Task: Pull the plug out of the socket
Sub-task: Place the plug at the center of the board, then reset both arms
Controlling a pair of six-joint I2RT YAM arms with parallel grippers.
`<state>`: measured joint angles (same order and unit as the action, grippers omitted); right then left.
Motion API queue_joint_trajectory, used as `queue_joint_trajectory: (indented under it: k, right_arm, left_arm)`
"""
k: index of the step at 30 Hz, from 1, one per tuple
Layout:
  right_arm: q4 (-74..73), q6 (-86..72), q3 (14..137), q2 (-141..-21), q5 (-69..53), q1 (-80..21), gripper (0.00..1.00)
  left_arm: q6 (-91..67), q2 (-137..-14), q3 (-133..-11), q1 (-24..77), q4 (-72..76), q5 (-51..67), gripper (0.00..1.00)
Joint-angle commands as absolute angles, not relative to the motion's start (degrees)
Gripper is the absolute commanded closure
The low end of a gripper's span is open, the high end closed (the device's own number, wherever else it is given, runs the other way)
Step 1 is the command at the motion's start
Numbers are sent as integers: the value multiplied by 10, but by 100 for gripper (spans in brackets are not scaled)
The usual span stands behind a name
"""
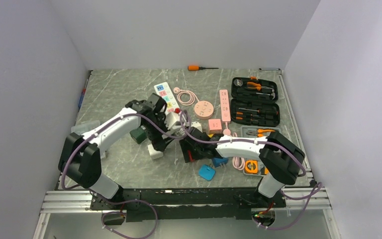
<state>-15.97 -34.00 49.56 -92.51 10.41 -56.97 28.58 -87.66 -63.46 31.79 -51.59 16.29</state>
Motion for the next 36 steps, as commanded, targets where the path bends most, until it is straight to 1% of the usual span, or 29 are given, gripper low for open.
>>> queue_joint_trajectory:
  k: [1, 2, 8, 12, 15, 17, 20, 23, 26, 28, 30, 33, 34, 36]
  right_arm:
    - [-164, -330, 512, -935, 122, -571, 4]
    - [-168, -327, 516, -932, 125, -571, 1]
    - [-209, -311, 540, -894, 141, -571, 0]
    - [-233, -295, 553, -839, 148, -568, 0]
    - [-235, -282, 551, -770, 148, -543, 0]
    - [-230, -276, 539, -706, 136, -503, 0]
    - [-217, -273, 508, -623, 112, -418, 0]
    - [-232, -272, 493, -576, 130, -344, 0]
    - [-264, -273, 493, -567, 147, -271, 0]
    - [-279, -272, 491, -572, 129, -218, 0]
    - [-275, -271, 478, -572, 97, -160, 0]
    - [-251, -296, 448, -560, 90, -83, 0]
    - [-247, -316, 439, -557, 103, -63, 0]
    - [-233, -354, 417, -554, 168, -41, 0]
  left_arm:
    - [255, -858, -731, 302, -612, 201, 1]
    - [253, -851, -738, 295, -617, 207, 1]
    - [245, -804, -756, 239, -627, 247, 1]
    - [245, -785, -760, 147, -632, 310, 1]
    - [243, -774, -764, 74, -629, 355, 1]
    - [239, -764, -762, 36, -618, 368, 1]
    - [225, -749, -748, 3, -592, 369, 1]
    - [208, -737, -729, -32, -567, 370, 1]
    - [186, -733, -713, -58, -543, 378, 1]
    - [174, -739, -707, -75, -533, 389, 1]
    - [159, -750, -703, -97, -530, 411, 0]
    - [152, -768, -701, -116, -537, 449, 1]
    - [154, -771, -699, -118, -537, 448, 1]
    - [148, -772, -692, -119, -525, 427, 1]
